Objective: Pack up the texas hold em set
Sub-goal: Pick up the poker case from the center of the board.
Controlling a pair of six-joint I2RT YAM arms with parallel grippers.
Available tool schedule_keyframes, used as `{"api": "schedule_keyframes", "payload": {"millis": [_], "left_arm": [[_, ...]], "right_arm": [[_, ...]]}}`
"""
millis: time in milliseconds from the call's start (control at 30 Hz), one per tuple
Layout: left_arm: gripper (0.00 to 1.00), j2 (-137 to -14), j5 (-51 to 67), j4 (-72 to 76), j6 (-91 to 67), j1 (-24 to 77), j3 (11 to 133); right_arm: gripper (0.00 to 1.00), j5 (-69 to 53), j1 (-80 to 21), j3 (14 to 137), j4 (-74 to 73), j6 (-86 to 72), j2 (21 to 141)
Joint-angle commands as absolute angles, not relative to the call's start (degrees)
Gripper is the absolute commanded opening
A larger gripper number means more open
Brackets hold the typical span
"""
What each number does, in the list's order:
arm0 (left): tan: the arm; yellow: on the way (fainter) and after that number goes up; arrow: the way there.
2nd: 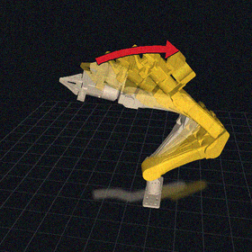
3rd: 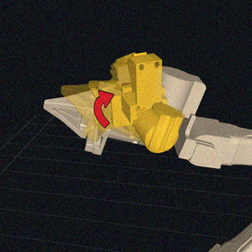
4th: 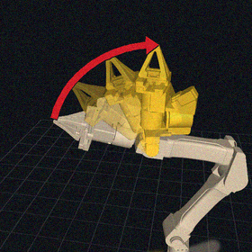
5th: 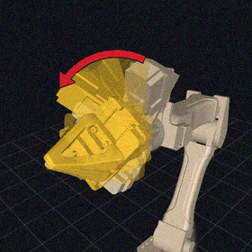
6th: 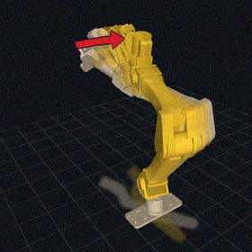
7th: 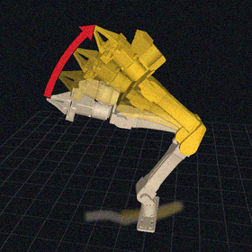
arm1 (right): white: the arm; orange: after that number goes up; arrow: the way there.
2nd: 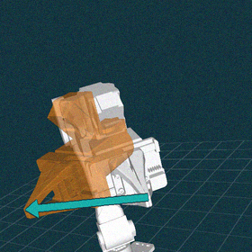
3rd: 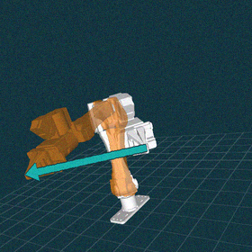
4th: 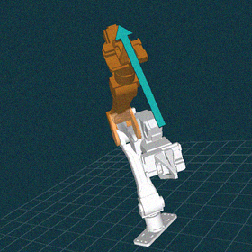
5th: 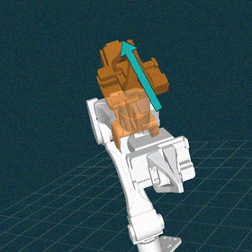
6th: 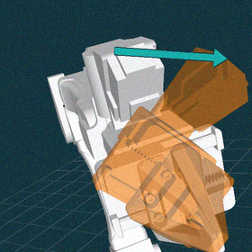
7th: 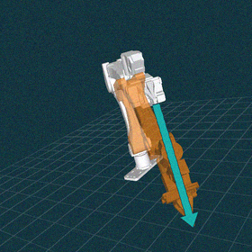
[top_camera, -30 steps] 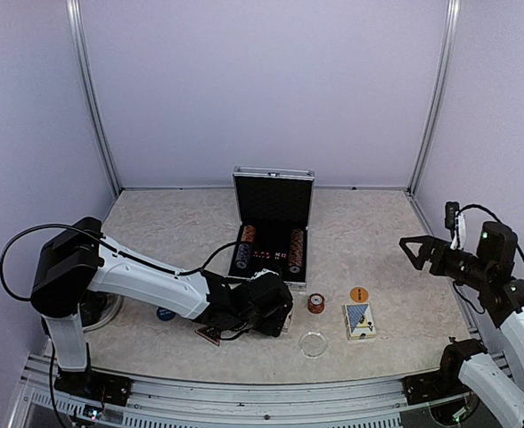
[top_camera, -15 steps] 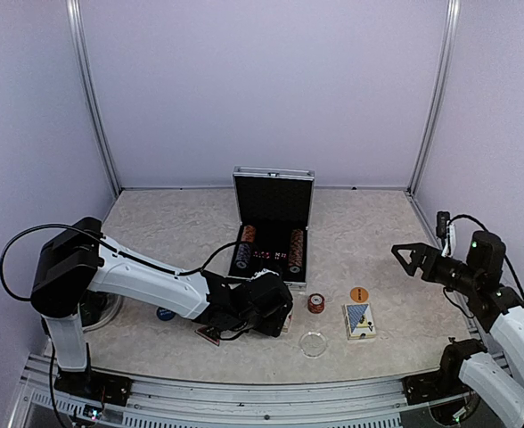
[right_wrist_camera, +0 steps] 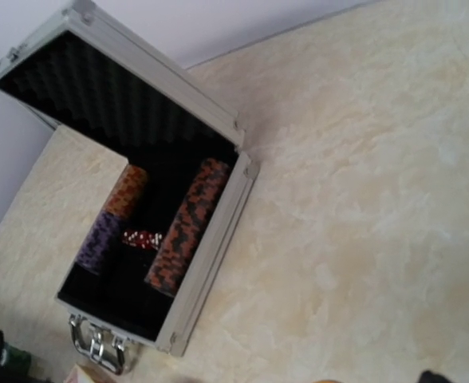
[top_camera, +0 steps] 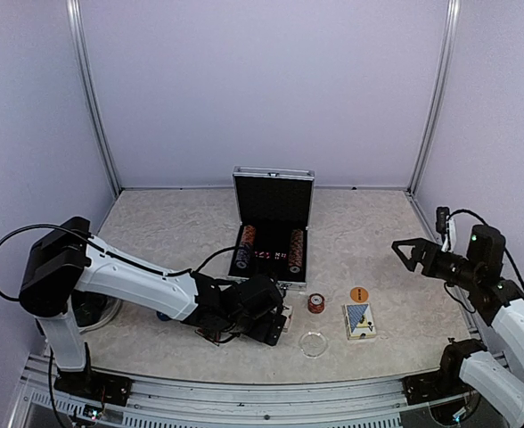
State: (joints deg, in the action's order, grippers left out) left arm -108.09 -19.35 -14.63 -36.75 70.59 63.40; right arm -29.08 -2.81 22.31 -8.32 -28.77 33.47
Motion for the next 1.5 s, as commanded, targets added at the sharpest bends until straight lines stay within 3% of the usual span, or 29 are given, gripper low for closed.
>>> {"api": "schedule_keyframes", "payload": {"millis": [0, 333, 867, 1467], "left_arm": [[0.98, -105.22, -14.22, -14.41, -37.98, 70.84, 59.37], [0.99, -96.37, -14.31, -9.42, -33.07, 68.06, 55.56], [0.99, -102.14, -7.27, -5.55, -16.84, 65.27, 64.59], [0.99, -113.22, -0.35, -2.81, -16.47, 59.89, 68.92]], "right_arm": [[0.99, -26.54, -2.2, 28.64, -13.59, -25.57, 31.68], [0.99, -19.21, -2.19, 35.47, -20.04, -20.42, 28.08], [0.99, -19.07, -2.2, 34.06, -19.44, -20.72, 26.9], [0.99, -18.9, -2.2, 33.78, -19.01, -20.47, 27.0]]}}
